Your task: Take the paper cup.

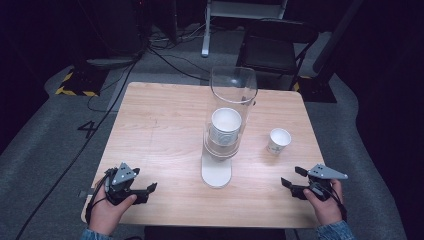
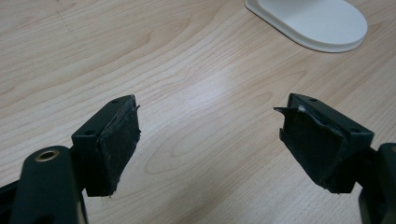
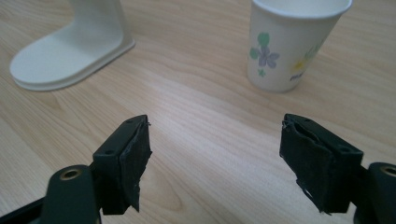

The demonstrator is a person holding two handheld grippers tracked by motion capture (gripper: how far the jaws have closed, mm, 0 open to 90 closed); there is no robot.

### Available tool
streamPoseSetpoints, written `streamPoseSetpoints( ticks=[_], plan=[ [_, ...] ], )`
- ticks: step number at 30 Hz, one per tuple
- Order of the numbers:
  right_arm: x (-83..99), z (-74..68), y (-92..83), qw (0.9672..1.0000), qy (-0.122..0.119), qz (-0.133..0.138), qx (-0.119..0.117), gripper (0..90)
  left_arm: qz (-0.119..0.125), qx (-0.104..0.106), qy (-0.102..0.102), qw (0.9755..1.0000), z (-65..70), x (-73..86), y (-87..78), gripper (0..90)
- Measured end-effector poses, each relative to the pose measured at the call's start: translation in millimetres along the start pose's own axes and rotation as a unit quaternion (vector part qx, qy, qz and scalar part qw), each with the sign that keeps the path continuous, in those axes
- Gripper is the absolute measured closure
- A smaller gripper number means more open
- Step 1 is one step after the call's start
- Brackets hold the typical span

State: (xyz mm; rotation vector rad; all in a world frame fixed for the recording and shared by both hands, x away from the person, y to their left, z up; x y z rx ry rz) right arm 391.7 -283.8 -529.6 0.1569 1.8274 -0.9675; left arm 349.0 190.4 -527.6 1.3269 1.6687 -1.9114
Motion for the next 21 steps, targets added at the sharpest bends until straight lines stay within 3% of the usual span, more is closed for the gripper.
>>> streamPoseSetpoints(
  ticks=[4, 10, 17, 21],
  plan=[
    [4.6, -0.3, 6.6, 1.0, 0.001, -0.002, 0.0, 23.9, -0.001, -0.005, -0.001, 1.0, 2.6, 4.4, 6.2, 19.6],
    [11.8, -1.0, 17.0, 1.0, 0.004, 0.001, -0.005, 20.8, -0.001, -0.006, 0.03, 0.9995, 5.1, 10.1, 16.2, 15.6],
    [15.3, 3.6, 20.6, 1.0, 0.002, -0.005, 0.004, 16.6, -0.02, -0.03, 0.01, 0.9993, -4.3, 17.5, 23.1, 15.7],
    [18.2, 5.4, 22.6, 0.9998, -0.011, -0.016, 0.004, 16.4, -0.035, -0.055, -0.008, 0.9979, -12.2, 21.6, 25.7, 15.7]
  ],
)
Point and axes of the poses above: each handheld gripper's, and its own axes: y roughly forward along the jaws, x roughly out of its underside, z roughly to its right, the point moved 10 cm from there along y, roughly forward along the jaws, and after that the axes turned 13 degrees about -x, right-handed, at the moved point
